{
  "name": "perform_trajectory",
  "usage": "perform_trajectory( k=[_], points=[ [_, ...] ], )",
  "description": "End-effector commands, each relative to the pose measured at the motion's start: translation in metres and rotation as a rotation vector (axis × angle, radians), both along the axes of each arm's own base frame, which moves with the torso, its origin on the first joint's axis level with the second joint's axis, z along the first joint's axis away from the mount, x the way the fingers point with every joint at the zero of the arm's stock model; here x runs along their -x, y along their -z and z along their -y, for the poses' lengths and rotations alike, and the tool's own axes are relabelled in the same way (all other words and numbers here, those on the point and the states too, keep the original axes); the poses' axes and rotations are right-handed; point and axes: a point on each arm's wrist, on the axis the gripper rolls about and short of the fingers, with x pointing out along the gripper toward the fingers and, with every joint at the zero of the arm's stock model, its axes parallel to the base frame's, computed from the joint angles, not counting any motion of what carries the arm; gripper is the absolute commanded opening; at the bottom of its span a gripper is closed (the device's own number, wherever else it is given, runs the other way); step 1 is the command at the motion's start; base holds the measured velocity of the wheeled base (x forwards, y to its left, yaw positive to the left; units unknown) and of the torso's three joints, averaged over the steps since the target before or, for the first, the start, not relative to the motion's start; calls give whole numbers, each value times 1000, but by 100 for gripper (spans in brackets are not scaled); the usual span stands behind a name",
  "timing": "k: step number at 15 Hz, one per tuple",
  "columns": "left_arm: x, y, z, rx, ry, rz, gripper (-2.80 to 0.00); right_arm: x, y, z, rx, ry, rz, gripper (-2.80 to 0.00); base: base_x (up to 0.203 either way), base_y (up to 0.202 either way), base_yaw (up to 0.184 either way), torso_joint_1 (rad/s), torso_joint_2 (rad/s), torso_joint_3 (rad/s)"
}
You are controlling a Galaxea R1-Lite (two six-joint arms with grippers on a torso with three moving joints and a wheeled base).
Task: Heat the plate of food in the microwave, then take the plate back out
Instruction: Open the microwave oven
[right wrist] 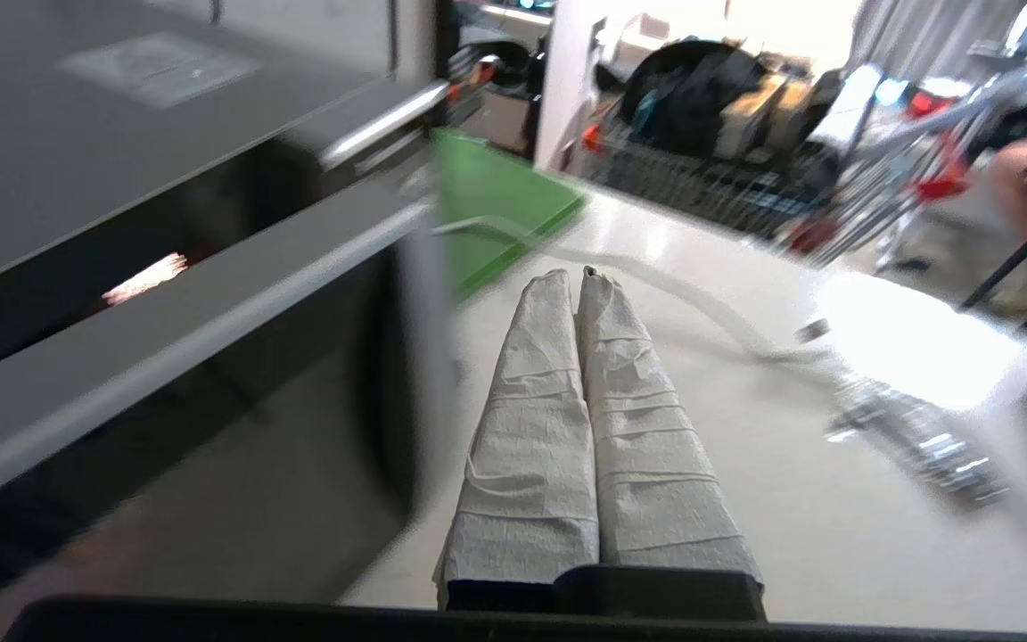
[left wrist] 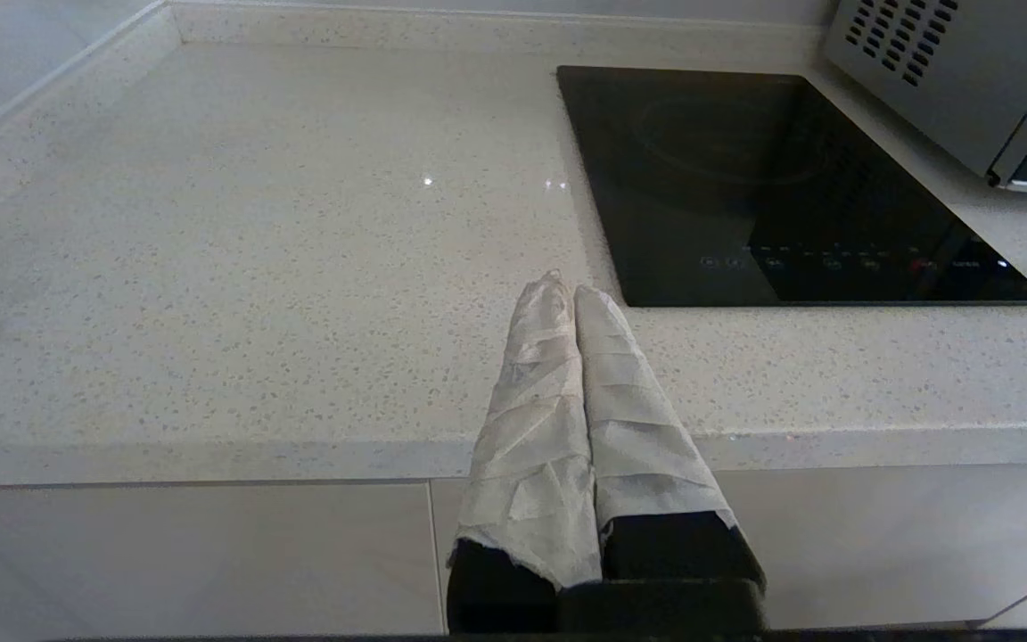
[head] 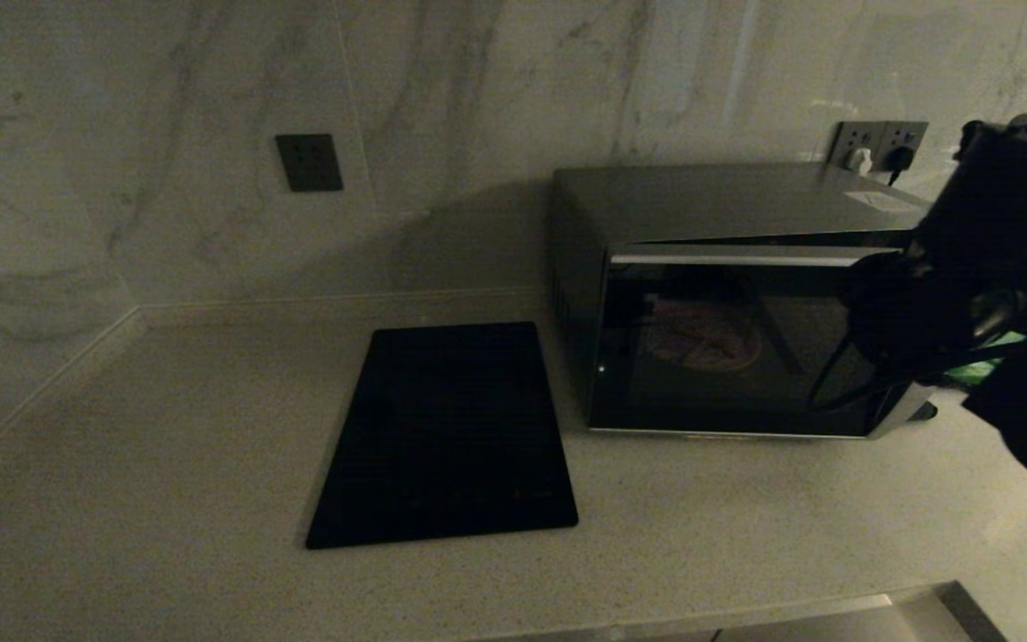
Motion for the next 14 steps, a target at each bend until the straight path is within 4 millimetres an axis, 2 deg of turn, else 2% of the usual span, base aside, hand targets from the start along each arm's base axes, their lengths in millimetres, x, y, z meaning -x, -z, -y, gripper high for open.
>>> perform_trajectory(
  k=[1, 6, 8, 10, 14],
  points=[
    [0, 0, 0, 1, -1, -1, -280, 42, -37, 21, -11, 11, 28, -280, 0, 0, 0, 0, 0, 0],
    [0, 0, 0, 1, -1, -1, -280, 90, -75, 45, 68, 17, -105, -280, 0, 0, 0, 0, 0, 0],
    [0, 0, 0, 1, -1, -1, -280, 113, -104, 61, 114, 52, -190, -280, 0, 0, 0, 0, 0, 0],
    [0, 0, 0, 1, -1, -1, -280, 130, -126, 92, 174, 187, -332, -280, 0, 0, 0, 0, 0, 0],
    [0, 0, 0, 1, -1, -1, -280, 152, -155, 124, 344, 264, -716, -280, 0, 0, 0, 0, 0, 0]
  ],
)
